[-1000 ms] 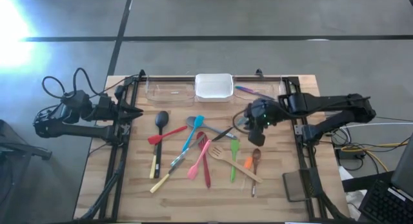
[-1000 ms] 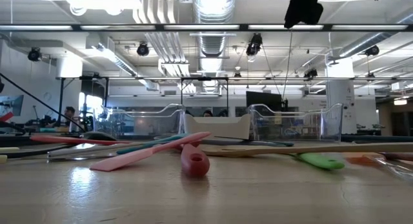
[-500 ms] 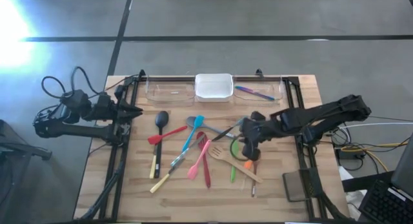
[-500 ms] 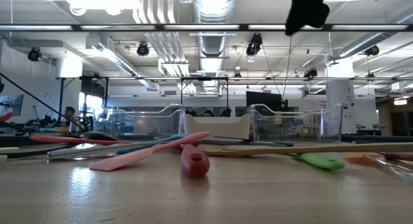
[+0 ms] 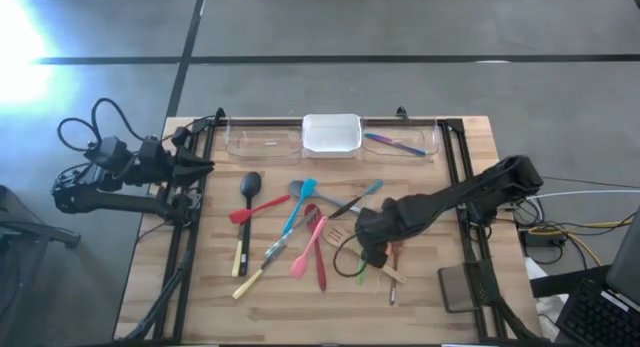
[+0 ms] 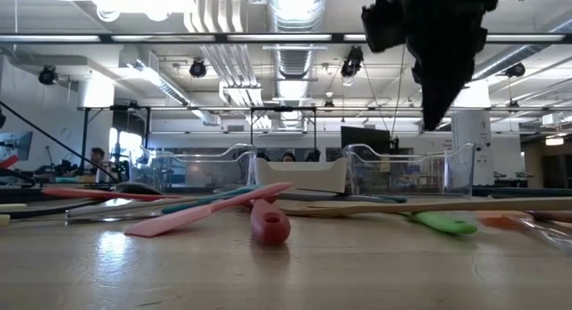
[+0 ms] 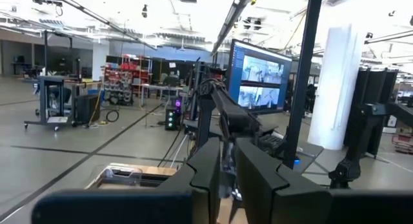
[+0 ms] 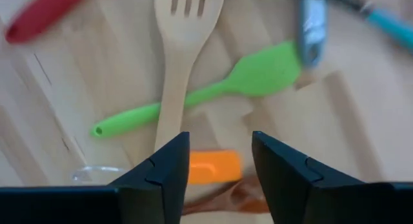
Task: Pick & Place Kitchen Items
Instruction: Put the wooden cooking spoon into the left transparent bin
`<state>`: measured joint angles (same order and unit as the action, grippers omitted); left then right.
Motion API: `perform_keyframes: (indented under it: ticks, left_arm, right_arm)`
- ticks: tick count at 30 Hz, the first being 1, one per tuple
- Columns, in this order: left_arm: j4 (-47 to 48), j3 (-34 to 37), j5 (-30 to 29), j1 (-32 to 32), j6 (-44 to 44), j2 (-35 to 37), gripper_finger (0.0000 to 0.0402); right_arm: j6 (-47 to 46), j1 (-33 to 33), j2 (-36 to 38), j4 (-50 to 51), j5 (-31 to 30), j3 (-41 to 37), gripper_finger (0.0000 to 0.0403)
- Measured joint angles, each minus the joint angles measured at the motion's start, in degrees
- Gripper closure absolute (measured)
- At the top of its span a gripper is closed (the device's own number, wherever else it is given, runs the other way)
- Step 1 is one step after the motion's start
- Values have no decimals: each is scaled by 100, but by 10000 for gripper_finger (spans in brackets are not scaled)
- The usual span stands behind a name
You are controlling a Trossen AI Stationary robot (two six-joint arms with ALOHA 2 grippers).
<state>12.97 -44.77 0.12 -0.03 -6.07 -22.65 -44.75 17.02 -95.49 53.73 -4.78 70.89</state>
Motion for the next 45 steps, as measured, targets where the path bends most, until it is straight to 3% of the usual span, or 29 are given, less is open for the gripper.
perform_keyframes:
  ticks: [11,35,40,45]
  left_arm:
    - [-4,2,7,0,4,0,346]
    - [-9,4,0,0,11,-9,346]
    - [-9,4,0,2,13,-9,346]
    - [-9,4,0,0,24,-9,346]
  right_arm:
    - [-206,319,-755,-91,379,219,198]
    - [37,410,-1748,-497,344,230,198]
    - [61,410,-1936,-449,362,243,216]
    - [117,412,-1797,-500,402,228,280]
